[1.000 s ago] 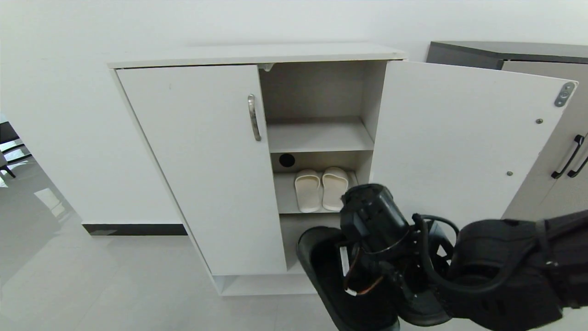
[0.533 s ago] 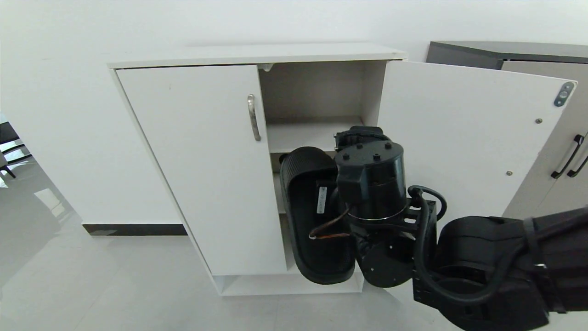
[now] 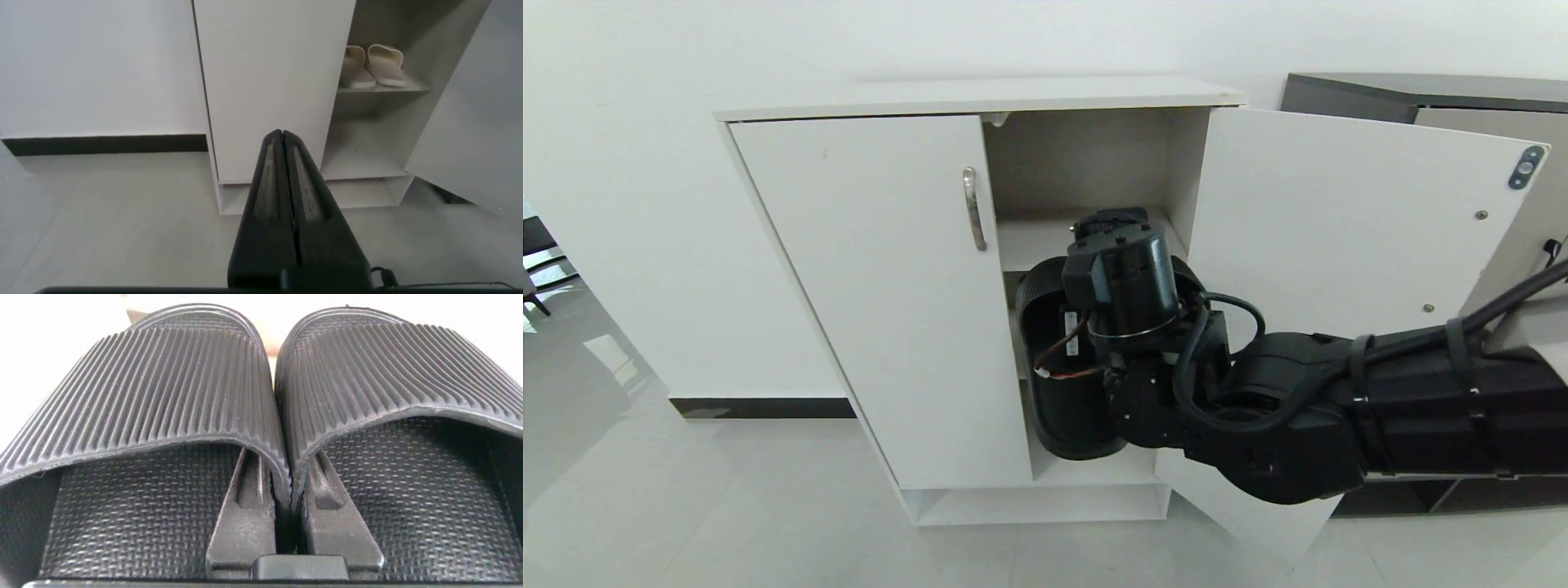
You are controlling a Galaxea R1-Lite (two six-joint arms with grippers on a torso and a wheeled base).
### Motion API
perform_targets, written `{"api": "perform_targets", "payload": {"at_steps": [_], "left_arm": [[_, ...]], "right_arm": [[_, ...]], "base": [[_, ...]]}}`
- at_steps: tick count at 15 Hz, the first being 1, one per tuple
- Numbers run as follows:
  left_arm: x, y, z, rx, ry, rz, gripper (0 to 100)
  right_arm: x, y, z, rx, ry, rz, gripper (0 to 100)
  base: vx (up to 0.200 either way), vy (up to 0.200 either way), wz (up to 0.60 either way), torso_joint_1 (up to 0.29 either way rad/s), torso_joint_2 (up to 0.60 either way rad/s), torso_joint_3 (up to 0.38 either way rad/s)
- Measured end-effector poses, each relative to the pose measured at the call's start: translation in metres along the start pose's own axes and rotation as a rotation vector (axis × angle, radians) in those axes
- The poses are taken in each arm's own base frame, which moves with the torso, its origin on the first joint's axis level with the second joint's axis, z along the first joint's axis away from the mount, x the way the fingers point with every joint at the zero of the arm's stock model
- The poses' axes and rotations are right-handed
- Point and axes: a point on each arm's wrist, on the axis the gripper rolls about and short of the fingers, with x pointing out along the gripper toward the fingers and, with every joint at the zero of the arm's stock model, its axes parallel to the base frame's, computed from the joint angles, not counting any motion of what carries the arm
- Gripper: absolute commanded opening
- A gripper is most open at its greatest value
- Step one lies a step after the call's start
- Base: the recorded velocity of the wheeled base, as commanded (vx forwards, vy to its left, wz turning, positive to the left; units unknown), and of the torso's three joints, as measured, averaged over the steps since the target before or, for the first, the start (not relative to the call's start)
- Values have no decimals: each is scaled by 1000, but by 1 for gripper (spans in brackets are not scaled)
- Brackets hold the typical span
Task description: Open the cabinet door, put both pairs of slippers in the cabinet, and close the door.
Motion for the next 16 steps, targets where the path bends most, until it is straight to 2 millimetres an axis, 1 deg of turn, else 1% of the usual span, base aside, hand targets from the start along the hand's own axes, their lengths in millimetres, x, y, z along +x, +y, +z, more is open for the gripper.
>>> {"api": "perform_targets", "payload": {"at_steps": [2,7,12,16], "left_arm": [[0,0,0,0,0,1,0],[0,0,0,0,0,0,0],[0,0,0,-1,0,1,0],[0,0,0,-1,0,1,0]], "right_arm": [[4,3,7,27,-3,-6,0],[9,3,6,24,-8,-42,0],[16,4,3,20,-5,-27,0],[23,5,10,37,-25,-26,0]], "base": [[200,0,0,2,2,5],[200,0,0,2,1,5],[200,0,0,3,1,0],[200,0,0,4,5,0]]}}
